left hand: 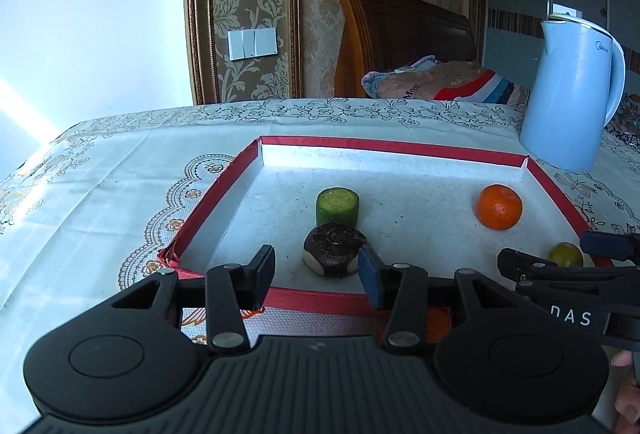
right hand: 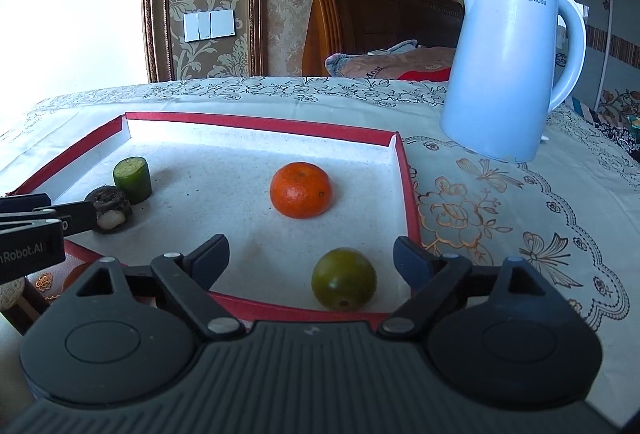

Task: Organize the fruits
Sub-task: 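Lower the items onto the tray floor and open both grippers, then withdraw both tools from the tray toward the items in front of it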

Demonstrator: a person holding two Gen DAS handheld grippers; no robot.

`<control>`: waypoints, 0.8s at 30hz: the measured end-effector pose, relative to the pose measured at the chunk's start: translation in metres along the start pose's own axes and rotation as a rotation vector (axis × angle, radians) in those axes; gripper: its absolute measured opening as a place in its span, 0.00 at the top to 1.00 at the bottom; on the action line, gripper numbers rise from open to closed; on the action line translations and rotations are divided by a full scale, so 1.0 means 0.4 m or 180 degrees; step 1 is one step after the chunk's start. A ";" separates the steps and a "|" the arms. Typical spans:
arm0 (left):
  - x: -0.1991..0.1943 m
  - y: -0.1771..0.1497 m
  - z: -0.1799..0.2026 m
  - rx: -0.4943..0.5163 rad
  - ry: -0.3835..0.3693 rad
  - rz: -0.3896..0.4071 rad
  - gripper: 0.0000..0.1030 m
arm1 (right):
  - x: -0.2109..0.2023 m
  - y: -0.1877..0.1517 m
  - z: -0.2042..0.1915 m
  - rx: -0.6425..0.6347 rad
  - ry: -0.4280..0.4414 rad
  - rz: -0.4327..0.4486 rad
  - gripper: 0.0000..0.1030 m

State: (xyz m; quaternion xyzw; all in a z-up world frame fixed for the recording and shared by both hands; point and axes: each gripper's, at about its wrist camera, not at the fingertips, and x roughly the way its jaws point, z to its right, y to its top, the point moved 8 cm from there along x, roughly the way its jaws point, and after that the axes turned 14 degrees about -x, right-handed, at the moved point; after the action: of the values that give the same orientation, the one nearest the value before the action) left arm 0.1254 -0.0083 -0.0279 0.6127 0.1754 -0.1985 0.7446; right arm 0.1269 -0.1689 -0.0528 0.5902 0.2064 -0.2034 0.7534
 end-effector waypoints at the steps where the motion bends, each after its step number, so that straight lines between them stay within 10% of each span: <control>1: -0.009 -0.002 0.000 0.0019 0.0002 0.0029 0.57 | -0.005 -0.001 0.000 0.0009 0.0012 0.0013 0.14; 24: -0.092 -0.042 -0.066 -0.0211 -0.0130 -0.0021 0.53 | -0.114 -0.040 -0.024 -0.0180 0.0055 0.0186 0.08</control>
State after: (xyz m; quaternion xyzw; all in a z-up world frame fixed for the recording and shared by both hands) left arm 0.0846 0.0176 -0.0283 0.5829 0.1686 -0.2075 0.7673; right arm 0.0795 -0.1602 -0.0428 0.5763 0.2013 -0.1703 0.7736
